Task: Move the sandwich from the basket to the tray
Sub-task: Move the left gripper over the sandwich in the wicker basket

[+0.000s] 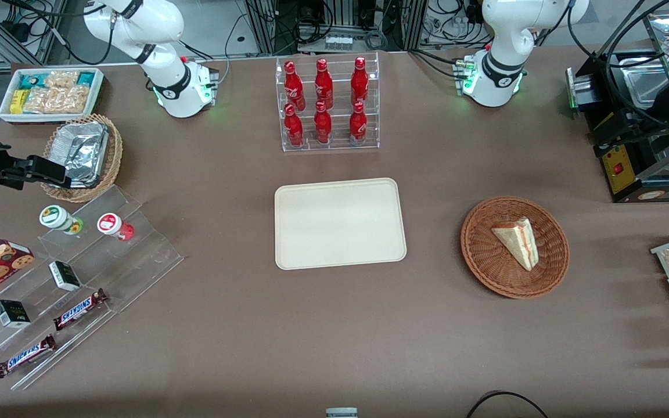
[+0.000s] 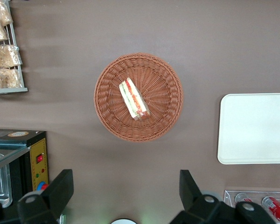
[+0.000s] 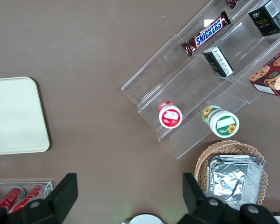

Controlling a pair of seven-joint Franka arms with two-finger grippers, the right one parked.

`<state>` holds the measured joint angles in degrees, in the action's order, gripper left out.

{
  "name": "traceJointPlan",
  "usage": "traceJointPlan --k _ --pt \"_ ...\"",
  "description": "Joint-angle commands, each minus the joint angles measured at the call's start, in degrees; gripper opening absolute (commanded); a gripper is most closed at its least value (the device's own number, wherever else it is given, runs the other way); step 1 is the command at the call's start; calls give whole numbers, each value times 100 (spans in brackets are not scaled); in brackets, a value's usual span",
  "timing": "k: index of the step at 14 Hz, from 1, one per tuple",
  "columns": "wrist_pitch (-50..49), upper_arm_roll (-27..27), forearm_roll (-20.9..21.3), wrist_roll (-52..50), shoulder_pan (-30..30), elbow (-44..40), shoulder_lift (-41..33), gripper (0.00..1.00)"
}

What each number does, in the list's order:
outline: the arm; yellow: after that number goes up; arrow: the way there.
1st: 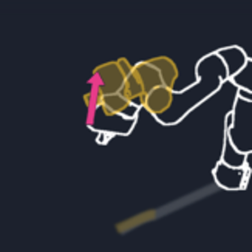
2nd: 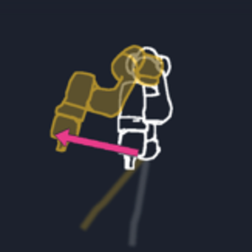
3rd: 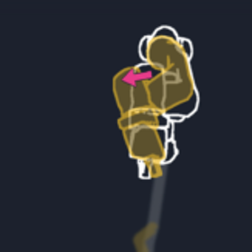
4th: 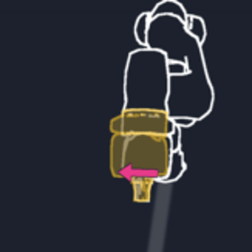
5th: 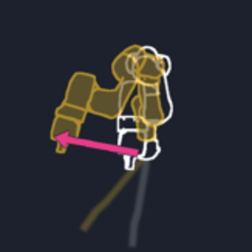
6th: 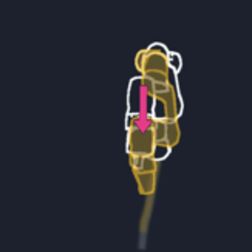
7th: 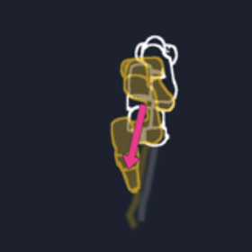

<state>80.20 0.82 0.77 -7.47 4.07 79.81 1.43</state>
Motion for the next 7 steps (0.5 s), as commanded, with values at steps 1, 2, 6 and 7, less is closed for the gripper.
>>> traceJointPlan --k 1,2,6,7 --pt "-57 6 -16 149 -47 16 -38 100" --pt "-40 6 -16 158 -47 43 -29 100" --pt "240 6 11 158 -161 375 112 100" --pt "538 6 19 158 -153 751 60 100"
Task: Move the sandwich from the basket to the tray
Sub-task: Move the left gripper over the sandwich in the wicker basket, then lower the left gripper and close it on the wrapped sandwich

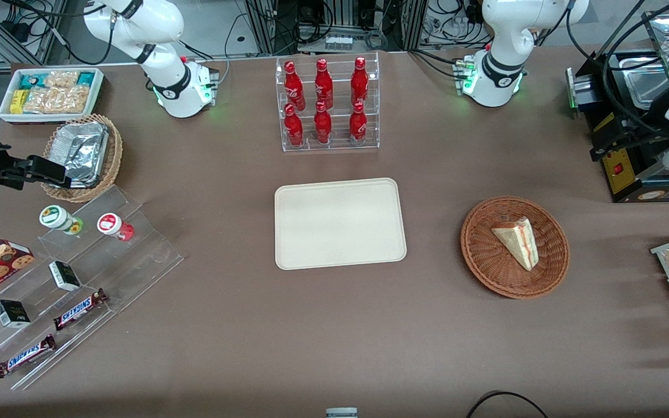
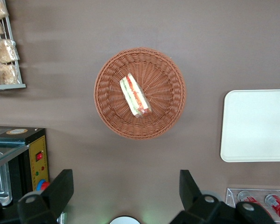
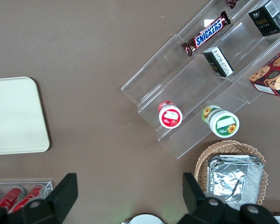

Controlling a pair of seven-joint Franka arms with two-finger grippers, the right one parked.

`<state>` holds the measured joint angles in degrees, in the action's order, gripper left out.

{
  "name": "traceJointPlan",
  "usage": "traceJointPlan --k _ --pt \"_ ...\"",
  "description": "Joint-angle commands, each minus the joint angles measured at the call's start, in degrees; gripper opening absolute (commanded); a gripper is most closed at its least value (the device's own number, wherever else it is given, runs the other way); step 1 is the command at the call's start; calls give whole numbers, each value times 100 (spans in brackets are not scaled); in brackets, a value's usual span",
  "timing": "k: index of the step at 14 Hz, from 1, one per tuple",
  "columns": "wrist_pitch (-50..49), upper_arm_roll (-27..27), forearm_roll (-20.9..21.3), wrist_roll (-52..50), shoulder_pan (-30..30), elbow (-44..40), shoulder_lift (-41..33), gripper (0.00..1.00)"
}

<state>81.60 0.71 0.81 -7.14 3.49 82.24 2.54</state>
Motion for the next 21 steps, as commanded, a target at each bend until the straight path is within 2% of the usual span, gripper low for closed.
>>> traceJointPlan --k 1,5,8,12,15,21 --pt "627 16 24 116 -94 790 -96 100" --pt "1409 16 24 -181 -86 1661 -96 100" --pt "2155 34 50 -954 -42 2373 -87 100" --pt "3641 60 59 -2464 142 3551 -61 100" --pt "4616 60 59 -2731 143 4368 -105 100" --pt "4979 8 103 -2776 47 4485 193 100"
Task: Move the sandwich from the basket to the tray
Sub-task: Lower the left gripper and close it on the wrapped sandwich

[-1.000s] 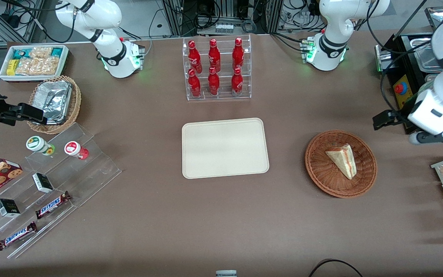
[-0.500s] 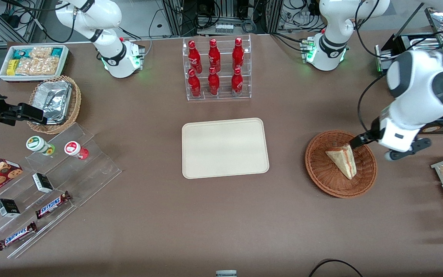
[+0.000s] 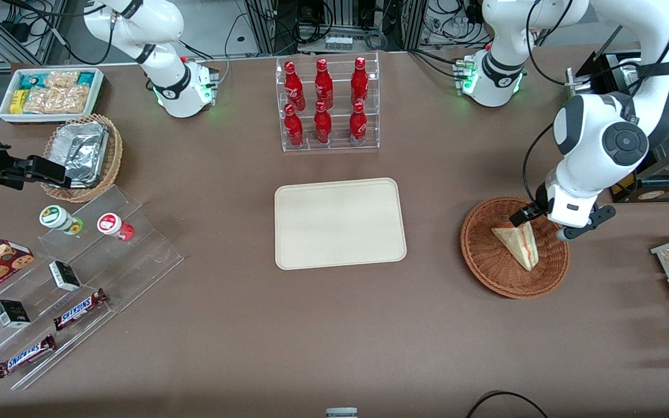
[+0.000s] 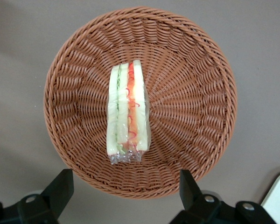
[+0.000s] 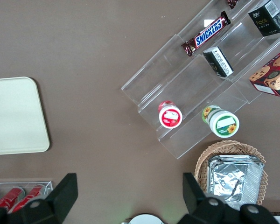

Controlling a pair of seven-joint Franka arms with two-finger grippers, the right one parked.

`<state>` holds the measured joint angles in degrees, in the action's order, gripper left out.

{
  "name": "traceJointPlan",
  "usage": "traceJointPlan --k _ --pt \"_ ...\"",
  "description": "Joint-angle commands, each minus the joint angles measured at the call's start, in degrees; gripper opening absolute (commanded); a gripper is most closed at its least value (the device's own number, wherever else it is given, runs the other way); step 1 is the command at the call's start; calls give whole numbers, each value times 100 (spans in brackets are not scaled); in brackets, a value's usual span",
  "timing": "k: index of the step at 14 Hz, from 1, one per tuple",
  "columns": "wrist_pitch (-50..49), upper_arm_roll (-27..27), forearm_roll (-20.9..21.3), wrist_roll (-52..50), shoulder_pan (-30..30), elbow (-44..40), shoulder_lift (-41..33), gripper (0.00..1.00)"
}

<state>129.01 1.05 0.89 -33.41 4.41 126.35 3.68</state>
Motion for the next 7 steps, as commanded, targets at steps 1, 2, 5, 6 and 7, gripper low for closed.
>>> traceJointPlan --k 1,2,5,6,7 --pt "360 -25 96 -157 -63 74 184 100" --pt "466 -34 96 -157 -72 74 298 100" --pt "774 -26 96 -271 -116 74 554 100" --pt "809 -25 96 -289 -116 74 607 100" --pt "818 -25 96 -280 -116 74 625 100"
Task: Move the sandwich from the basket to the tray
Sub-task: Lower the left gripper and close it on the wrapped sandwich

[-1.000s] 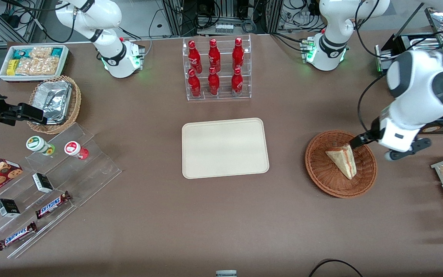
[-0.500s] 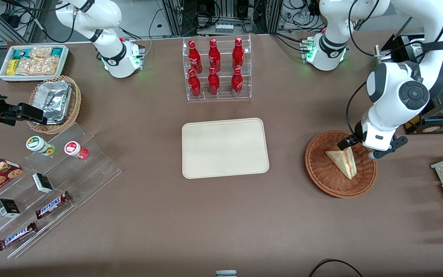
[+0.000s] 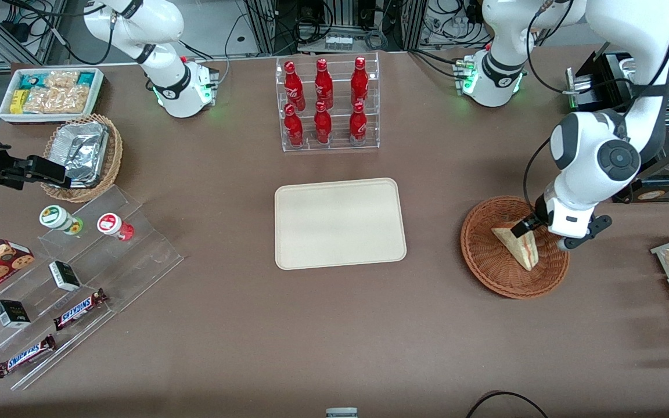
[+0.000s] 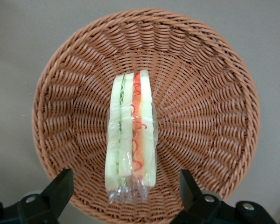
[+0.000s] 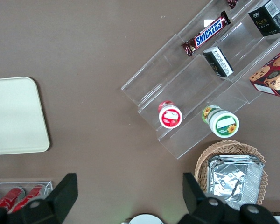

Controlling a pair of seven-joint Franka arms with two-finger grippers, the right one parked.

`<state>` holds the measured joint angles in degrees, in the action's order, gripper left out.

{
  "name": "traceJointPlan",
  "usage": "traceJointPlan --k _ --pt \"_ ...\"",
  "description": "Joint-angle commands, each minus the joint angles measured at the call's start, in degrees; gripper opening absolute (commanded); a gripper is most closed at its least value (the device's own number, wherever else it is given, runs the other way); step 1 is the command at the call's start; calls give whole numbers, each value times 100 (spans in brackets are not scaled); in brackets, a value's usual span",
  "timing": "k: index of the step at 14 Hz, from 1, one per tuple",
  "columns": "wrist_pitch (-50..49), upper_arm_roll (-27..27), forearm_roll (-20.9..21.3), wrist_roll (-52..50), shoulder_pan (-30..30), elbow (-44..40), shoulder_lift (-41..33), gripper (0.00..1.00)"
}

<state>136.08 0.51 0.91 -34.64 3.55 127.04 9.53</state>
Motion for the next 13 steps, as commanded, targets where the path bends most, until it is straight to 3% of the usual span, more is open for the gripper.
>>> traceJointPlan --k 1,10,13 --pt "112 28 94 -157 -30 13 93 100" --pt "349 28 94 -157 -12 5 488 99" --pt "481 19 94 -157 -12 5 585 79"
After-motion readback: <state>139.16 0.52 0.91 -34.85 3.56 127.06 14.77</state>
